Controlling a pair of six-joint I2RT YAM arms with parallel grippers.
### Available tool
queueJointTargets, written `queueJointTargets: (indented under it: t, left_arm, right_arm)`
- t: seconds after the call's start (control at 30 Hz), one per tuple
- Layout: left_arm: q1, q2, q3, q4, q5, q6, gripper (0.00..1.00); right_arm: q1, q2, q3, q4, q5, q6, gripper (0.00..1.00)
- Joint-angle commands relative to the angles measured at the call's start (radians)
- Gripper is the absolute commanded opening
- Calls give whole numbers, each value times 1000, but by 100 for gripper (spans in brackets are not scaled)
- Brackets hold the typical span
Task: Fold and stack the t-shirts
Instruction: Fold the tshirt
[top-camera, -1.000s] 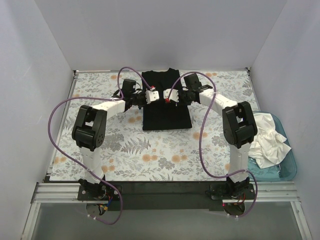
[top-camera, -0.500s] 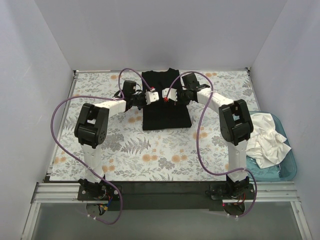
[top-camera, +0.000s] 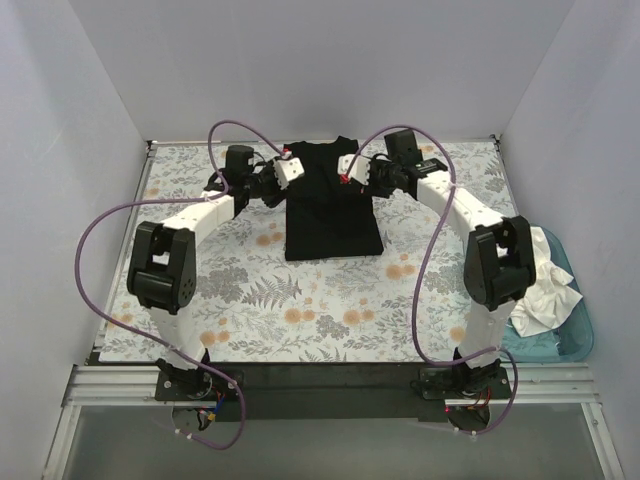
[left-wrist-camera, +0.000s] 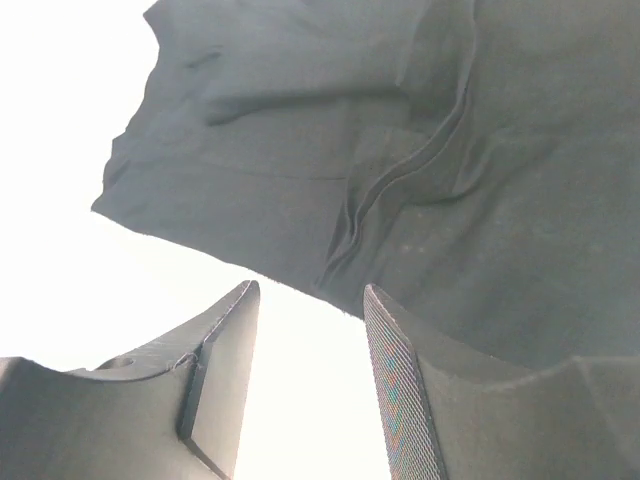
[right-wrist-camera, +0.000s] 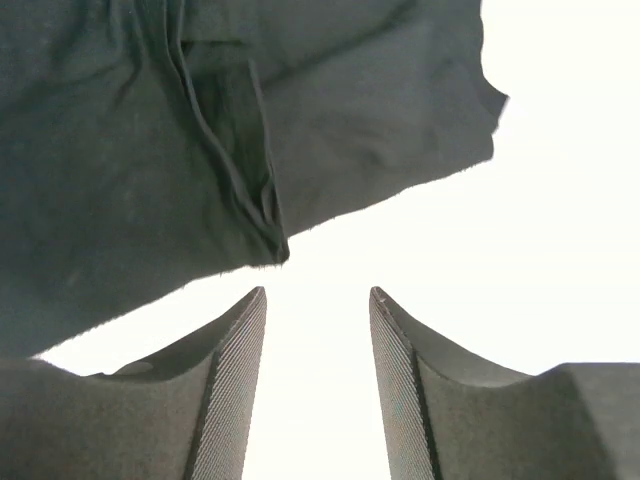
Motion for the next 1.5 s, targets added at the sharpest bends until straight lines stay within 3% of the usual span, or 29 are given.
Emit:
queueJointTargets:
  t: [0.0,0.13,0.4,0.93,1.13,1.17,1.23,1.27,1.33,1.37,1.47]
  left_arm:
    - [12,-148,-42,-55,38,-111,45]
    - [3,-229,-142,-98,144,-163,44]
    - [-99,-314,-342,-141,97,-99,46]
    - [-163,-196,-388,-92,29,-42,53]
    - [-168,-182,-423,-88,6,-20,48]
    - [-171,-182,-431,-89,2,-8,45]
    - [-175,-182,-457,-89,-18,7,38]
    - [-175,-186,-461,-91,-21,9,28]
    - [-175,-197,-463,-95,-27,3,16]
    - [-175,-209,-457,-101,-29,0,3]
    - [-172,-231,-402,-132,-41,-25,0]
  right_arm:
    - [-20,-113,-62,-66,-30,76,51]
    - [-18,-183,-122,-164,-128,119,49]
    - [43,-250,-329,-207,-139,83,52]
    - [69,-133,-432,-74,-64,71,55]
    - [74,-136,-491,-29,-32,62,53]
    - [75,-138,-499,-14,-28,62,51]
    - [84,-136,-515,3,-10,68,38]
    - [86,-138,-516,6,-7,73,22]
    - [92,-148,-513,6,2,85,9]
    - [94,-156,-512,5,7,93,2]
    - [95,-194,-481,-17,19,93,1]
